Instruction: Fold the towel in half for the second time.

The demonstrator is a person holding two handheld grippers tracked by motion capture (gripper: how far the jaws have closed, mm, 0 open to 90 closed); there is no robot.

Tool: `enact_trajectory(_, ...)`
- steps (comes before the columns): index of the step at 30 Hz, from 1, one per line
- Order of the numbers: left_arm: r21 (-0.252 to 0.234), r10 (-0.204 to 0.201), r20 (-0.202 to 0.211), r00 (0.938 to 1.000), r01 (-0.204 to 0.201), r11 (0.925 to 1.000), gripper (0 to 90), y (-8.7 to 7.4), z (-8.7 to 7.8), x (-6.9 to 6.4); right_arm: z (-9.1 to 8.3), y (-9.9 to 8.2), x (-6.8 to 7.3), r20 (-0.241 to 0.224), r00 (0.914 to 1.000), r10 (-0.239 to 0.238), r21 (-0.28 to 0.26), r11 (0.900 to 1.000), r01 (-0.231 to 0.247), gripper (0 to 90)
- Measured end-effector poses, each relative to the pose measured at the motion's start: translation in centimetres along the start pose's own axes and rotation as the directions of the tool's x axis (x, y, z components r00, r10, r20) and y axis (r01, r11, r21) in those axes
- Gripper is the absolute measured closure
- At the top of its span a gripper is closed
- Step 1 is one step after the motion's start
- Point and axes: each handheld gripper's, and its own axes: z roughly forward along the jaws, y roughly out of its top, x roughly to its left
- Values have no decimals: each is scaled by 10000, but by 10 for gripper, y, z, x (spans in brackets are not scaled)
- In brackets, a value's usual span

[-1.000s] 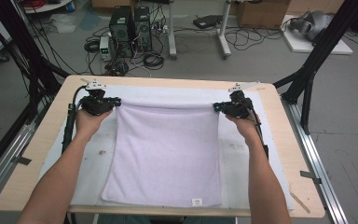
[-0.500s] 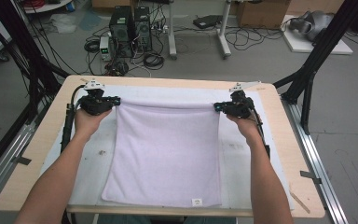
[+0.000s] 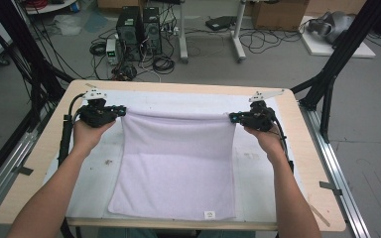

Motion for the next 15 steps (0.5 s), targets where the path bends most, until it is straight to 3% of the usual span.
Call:
enact_trajectory(5, 210, 318, 165, 9994, -322, 9993, 846, -11, -14, -9, -11, -7, 14, -198, 9996, -192, -112, 9998, 189, 864)
enact_trajectory(12, -333, 562, 574, 9968, -543, 9980, 846, -33, -43, -30, -28, -27, 36, -501, 9981, -364, -299, 9989, 349, 864)
enact_trajectory(15, -334, 796, 659, 9946, -775, 9964, 846, -47, -54, -42, -32, -38, 46, -592, 9970, -490, -274, 9985, 475, 864)
